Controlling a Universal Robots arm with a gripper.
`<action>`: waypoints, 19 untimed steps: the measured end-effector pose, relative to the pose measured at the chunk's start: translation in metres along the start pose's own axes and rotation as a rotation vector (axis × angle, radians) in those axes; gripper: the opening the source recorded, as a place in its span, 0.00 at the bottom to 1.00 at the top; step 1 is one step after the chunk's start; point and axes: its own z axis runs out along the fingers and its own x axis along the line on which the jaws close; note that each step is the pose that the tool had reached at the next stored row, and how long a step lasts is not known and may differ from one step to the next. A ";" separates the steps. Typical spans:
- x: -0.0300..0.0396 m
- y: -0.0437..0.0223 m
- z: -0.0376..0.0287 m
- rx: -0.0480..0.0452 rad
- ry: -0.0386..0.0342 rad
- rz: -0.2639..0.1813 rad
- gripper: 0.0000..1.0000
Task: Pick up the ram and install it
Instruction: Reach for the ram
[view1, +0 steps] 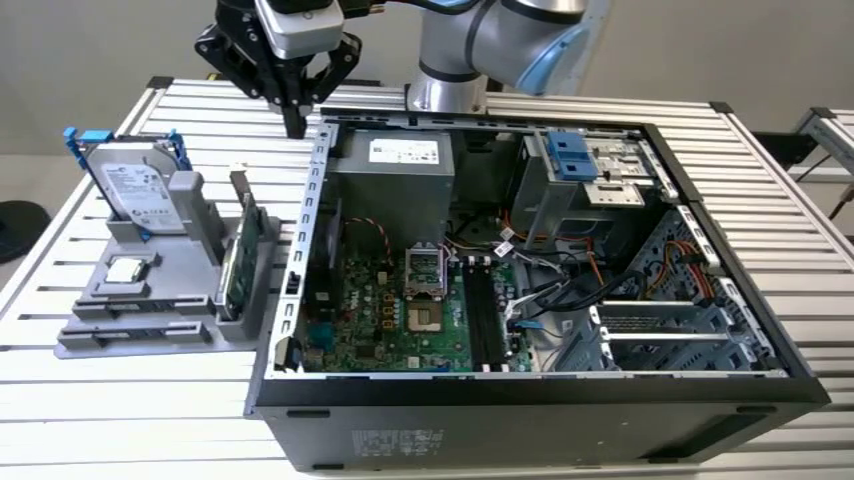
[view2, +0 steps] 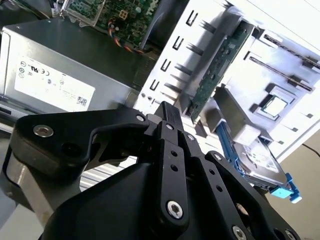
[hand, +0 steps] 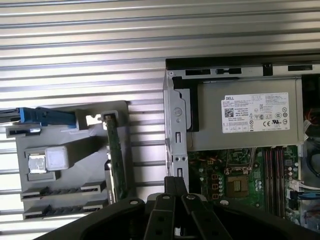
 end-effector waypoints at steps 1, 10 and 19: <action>0.0007 0.0000 0.0000 0.0001 0.0004 0.000 0.00; 0.0082 -0.0006 0.0001 0.0004 0.0034 0.000 0.00; 0.0153 -0.0011 0.0003 0.0005 0.0061 0.000 0.00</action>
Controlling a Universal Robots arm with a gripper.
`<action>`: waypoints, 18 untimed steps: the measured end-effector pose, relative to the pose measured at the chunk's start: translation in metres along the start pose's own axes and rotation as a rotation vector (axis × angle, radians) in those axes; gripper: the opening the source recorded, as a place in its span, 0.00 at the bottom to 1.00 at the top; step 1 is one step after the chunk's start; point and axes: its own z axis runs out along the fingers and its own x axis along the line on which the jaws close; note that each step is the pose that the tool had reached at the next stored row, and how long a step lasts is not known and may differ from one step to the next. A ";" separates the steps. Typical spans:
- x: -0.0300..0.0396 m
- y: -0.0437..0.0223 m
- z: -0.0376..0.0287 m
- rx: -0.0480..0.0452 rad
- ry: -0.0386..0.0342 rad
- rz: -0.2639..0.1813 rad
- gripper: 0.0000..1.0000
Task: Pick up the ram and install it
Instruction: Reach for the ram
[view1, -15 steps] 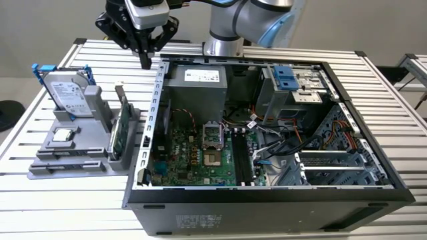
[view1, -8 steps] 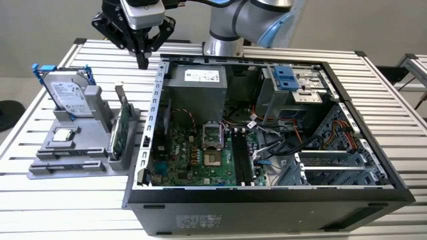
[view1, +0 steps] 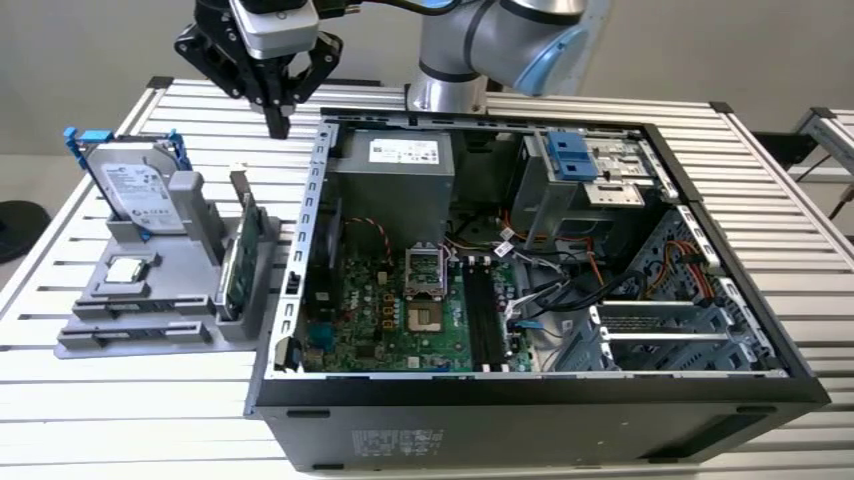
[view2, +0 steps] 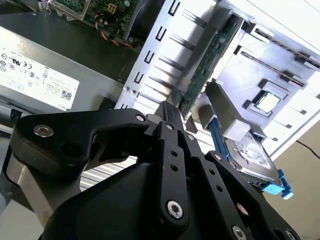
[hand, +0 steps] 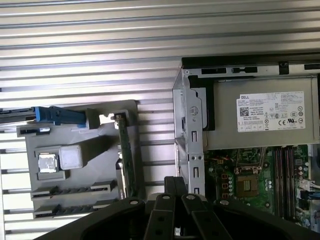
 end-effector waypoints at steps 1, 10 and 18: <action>0.0007 0.0000 0.0000 0.0000 0.0003 0.000 0.00; 0.0066 -0.0005 0.0001 0.0004 0.0033 0.000 0.00; 0.0182 -0.0013 0.0002 0.0003 0.0037 0.000 0.00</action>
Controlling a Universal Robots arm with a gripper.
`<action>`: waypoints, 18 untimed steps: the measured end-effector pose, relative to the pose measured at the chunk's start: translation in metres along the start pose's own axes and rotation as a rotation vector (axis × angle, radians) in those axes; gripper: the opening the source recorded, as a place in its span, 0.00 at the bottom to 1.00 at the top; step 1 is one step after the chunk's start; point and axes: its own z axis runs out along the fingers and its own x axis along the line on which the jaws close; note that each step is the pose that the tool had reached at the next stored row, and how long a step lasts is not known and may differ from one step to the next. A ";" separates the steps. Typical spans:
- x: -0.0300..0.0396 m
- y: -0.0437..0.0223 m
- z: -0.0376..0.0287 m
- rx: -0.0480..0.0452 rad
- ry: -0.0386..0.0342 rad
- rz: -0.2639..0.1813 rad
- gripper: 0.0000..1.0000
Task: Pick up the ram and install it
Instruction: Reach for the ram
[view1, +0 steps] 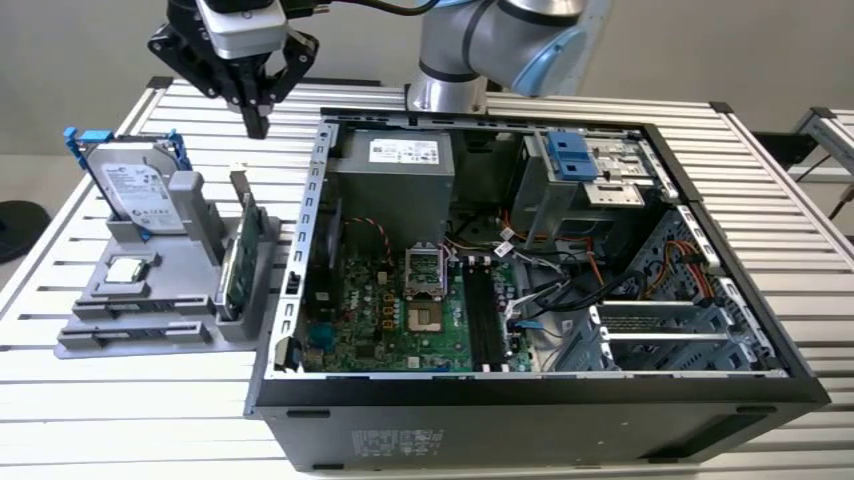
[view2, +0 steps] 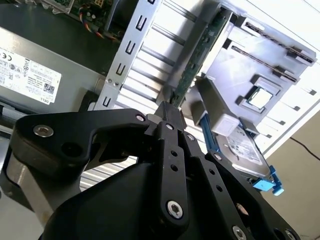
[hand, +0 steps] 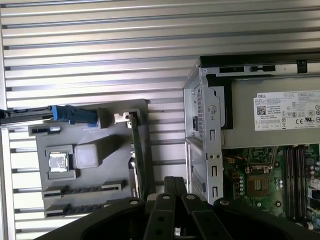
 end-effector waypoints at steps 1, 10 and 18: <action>0.0016 -0.0001 0.0000 0.0000 0.0000 0.000 0.00; 0.0163 -0.0012 0.0002 0.0000 0.0006 0.000 0.00; 0.0290 -0.0021 0.0004 0.0001 0.0011 0.000 0.00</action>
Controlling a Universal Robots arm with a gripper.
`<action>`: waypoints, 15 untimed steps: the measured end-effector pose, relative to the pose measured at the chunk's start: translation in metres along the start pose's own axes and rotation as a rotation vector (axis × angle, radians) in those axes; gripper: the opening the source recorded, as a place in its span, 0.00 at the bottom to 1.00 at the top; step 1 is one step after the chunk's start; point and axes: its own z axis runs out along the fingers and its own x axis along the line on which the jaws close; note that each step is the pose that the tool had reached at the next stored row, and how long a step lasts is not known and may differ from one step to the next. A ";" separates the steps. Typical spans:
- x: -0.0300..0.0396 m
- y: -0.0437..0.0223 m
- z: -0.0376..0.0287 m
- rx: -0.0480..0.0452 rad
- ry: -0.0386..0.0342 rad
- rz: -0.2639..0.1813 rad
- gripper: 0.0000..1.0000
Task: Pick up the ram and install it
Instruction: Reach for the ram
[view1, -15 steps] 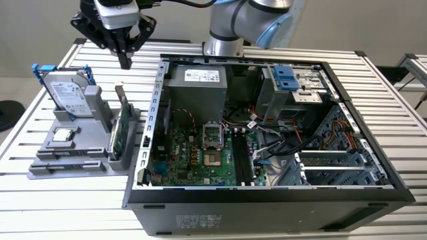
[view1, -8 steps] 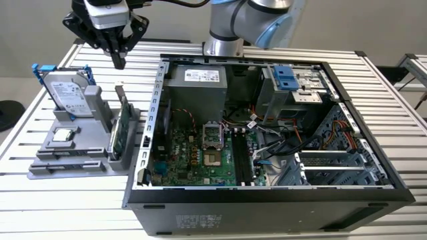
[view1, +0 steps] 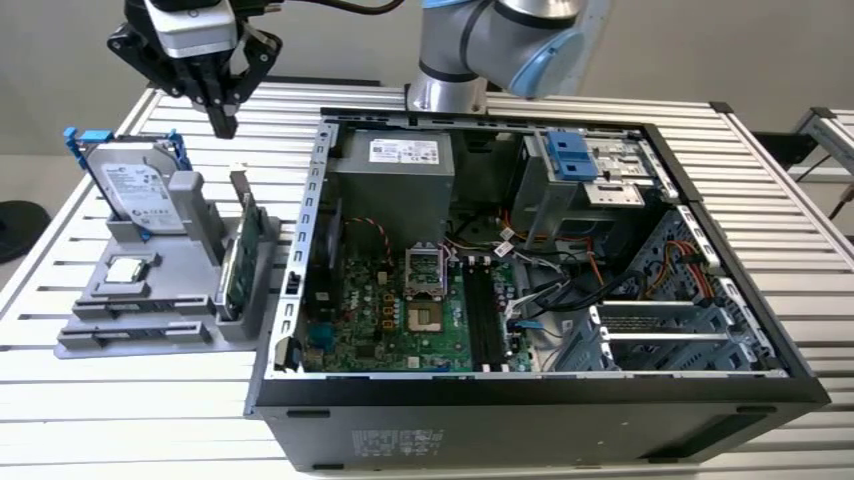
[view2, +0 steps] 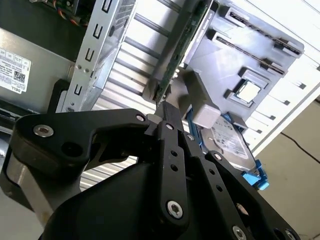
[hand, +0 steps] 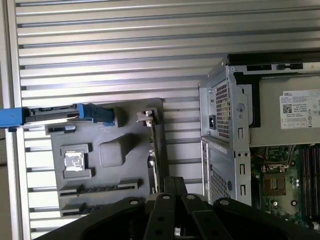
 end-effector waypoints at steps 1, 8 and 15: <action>0.0017 -0.0001 0.0000 0.0000 0.0001 0.000 0.00; 0.0123 -0.0009 0.0002 0.0000 0.0006 0.000 0.00; 0.0227 -0.0016 0.0003 0.0001 0.0012 0.000 0.00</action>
